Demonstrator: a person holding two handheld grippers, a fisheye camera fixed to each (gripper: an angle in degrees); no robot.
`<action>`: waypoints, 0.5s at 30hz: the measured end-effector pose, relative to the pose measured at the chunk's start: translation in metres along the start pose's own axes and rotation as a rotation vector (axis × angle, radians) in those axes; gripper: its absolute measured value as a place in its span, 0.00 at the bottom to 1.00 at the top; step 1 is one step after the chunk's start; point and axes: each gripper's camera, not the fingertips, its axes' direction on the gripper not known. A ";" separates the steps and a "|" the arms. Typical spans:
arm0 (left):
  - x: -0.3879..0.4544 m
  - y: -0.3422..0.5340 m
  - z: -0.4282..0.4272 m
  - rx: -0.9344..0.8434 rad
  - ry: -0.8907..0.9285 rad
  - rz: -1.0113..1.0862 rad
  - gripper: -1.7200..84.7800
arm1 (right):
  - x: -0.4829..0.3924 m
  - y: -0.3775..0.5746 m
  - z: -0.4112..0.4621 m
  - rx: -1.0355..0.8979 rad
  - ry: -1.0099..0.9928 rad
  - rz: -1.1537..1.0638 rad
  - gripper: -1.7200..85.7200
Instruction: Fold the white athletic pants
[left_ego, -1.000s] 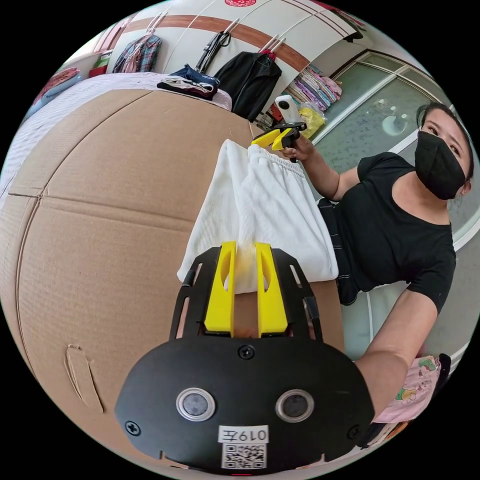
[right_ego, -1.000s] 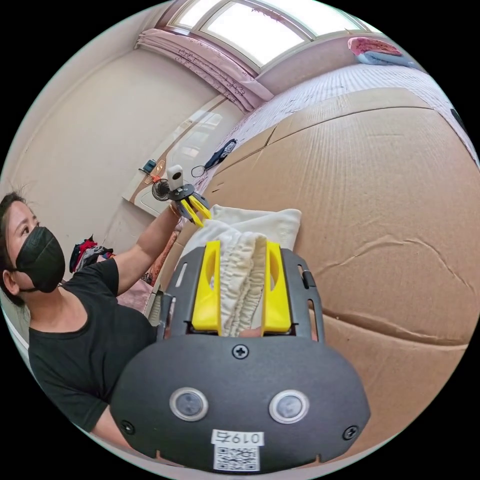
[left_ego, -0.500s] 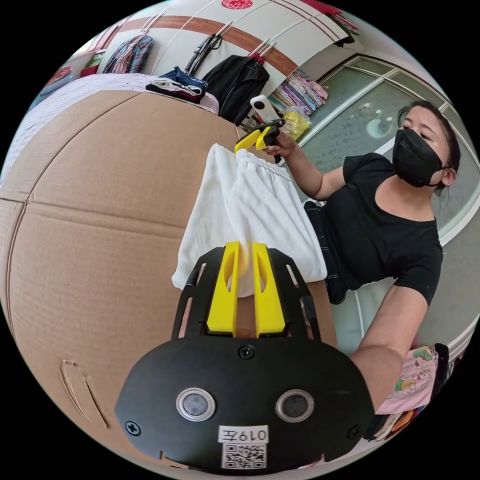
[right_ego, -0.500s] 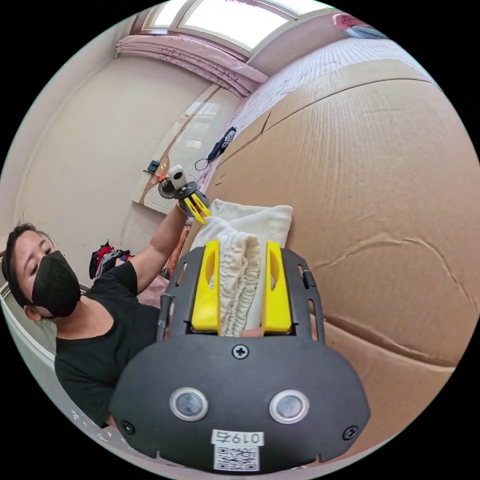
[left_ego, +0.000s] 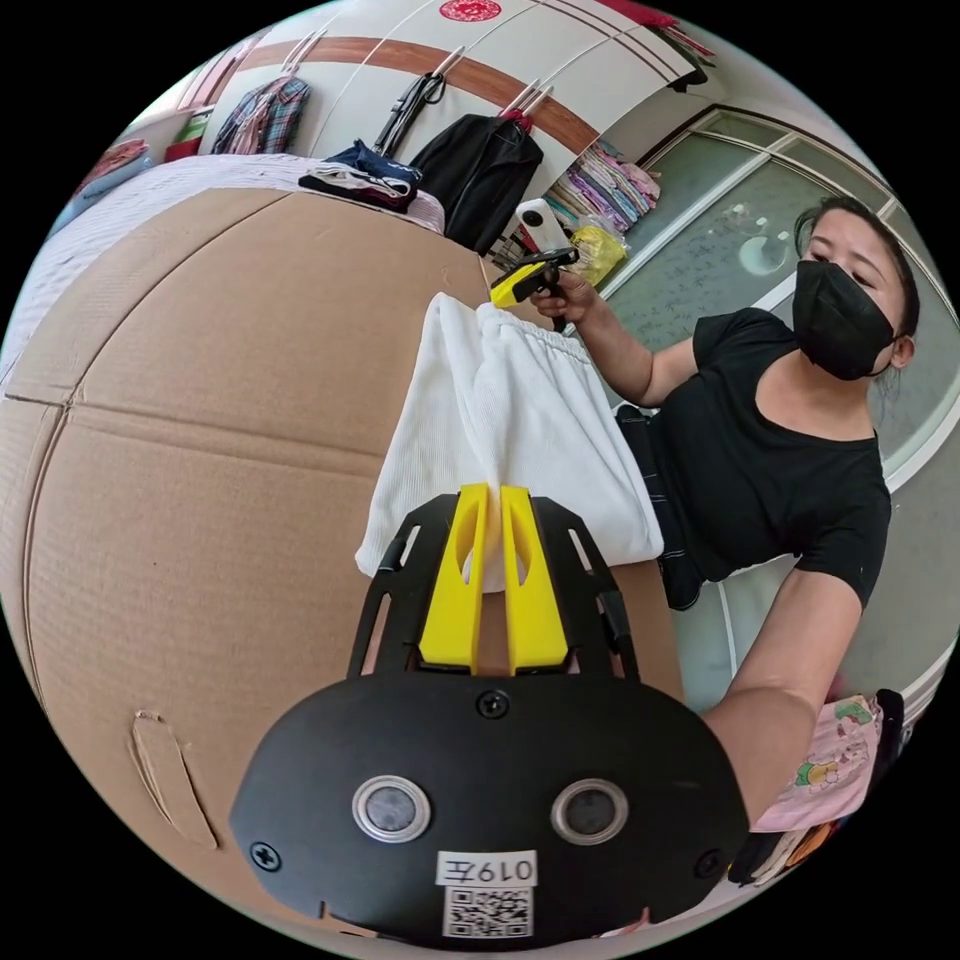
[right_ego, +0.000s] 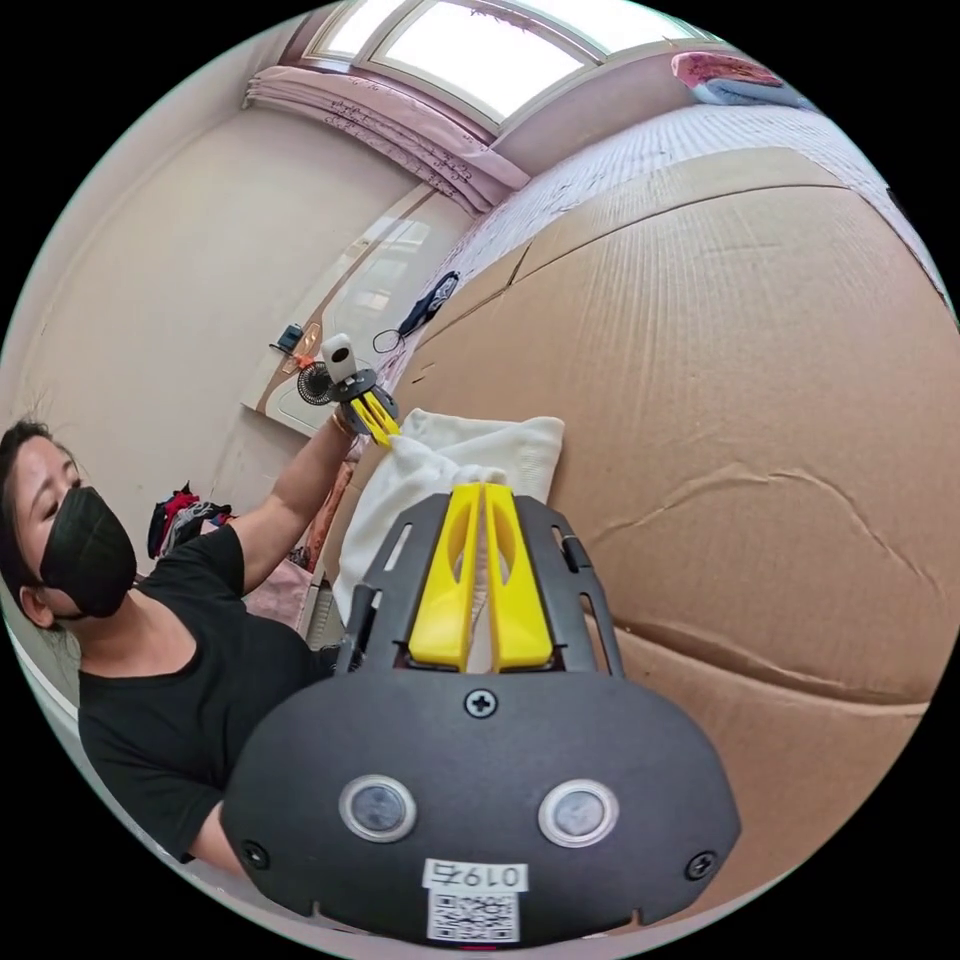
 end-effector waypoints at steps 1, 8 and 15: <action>-0.002 -0.001 -0.001 0.004 0.010 -0.007 0.03 | 0.001 0.000 0.003 0.002 0.006 0.008 0.01; -0.012 -0.014 0.001 0.007 0.043 -0.048 0.05 | 0.007 0.004 0.015 0.014 -0.038 0.046 0.03; -0.007 -0.032 -0.006 0.014 0.061 -0.043 0.12 | 0.013 0.006 0.026 -0.002 -0.150 0.053 0.11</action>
